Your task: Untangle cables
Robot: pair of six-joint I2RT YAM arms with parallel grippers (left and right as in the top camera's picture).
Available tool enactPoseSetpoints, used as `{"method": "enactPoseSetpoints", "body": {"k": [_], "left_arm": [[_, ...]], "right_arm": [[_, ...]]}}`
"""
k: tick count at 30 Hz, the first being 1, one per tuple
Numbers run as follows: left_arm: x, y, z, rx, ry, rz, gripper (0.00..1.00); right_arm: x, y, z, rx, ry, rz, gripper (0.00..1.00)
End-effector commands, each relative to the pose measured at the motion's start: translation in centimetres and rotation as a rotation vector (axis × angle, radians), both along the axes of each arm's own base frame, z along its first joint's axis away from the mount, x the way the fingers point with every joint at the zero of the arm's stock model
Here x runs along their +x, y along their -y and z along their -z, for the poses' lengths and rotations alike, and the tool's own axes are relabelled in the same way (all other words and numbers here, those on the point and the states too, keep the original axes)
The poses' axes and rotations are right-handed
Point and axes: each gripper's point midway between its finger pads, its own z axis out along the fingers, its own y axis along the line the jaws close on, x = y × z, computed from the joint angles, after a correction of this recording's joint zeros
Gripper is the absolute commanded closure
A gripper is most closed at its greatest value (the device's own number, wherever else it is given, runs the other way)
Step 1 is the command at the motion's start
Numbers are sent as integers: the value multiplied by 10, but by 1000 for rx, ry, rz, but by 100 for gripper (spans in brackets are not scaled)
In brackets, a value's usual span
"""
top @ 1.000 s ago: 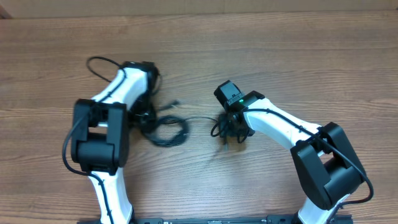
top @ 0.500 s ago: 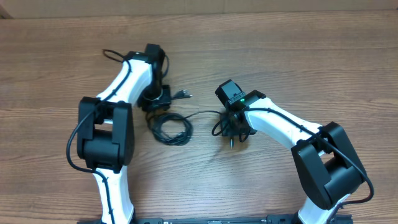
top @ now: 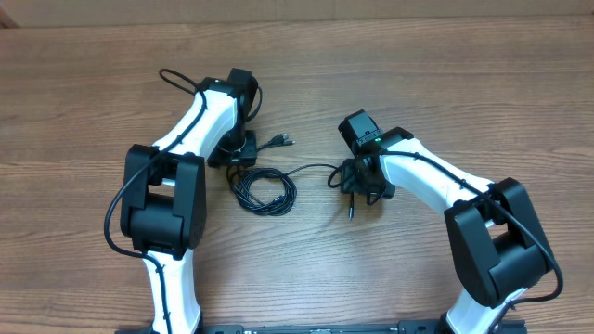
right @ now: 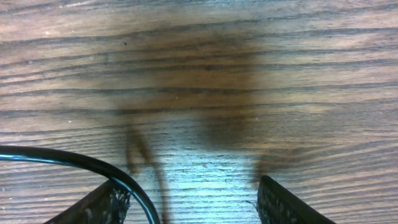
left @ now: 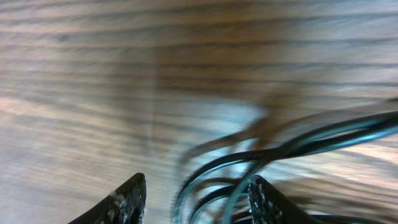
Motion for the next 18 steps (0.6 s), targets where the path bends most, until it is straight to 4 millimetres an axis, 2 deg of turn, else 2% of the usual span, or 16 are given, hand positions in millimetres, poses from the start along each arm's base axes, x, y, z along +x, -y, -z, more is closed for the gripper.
{"method": "enactPoseSetpoints", "body": {"k": [1, 7, 10, 12, 15, 18], "left_arm": [[1, -20, -1, 88, 2, -63, 46], [-12, -26, 5, 104, -27, -162, 47], [-18, -30, 11, 126, -37, -169, 53], [-18, -39, 12, 173, -27, -177, 57], [-19, -65, 4, 283, -5, -252, 55], [-25, -74, 6, 237, -39, -335, 51]], "right_arm": [[-3, -3, 3, 11, -9, 4, 35], [-6, -5, 3, 25, -23, -6, 32], [-6, -5, 3, 26, -24, -13, 33], [-6, -5, 3, 27, -23, -13, 32], [-6, -5, 3, 27, -24, -13, 32], [-6, -5, 3, 27, -24, -13, 33]]}}
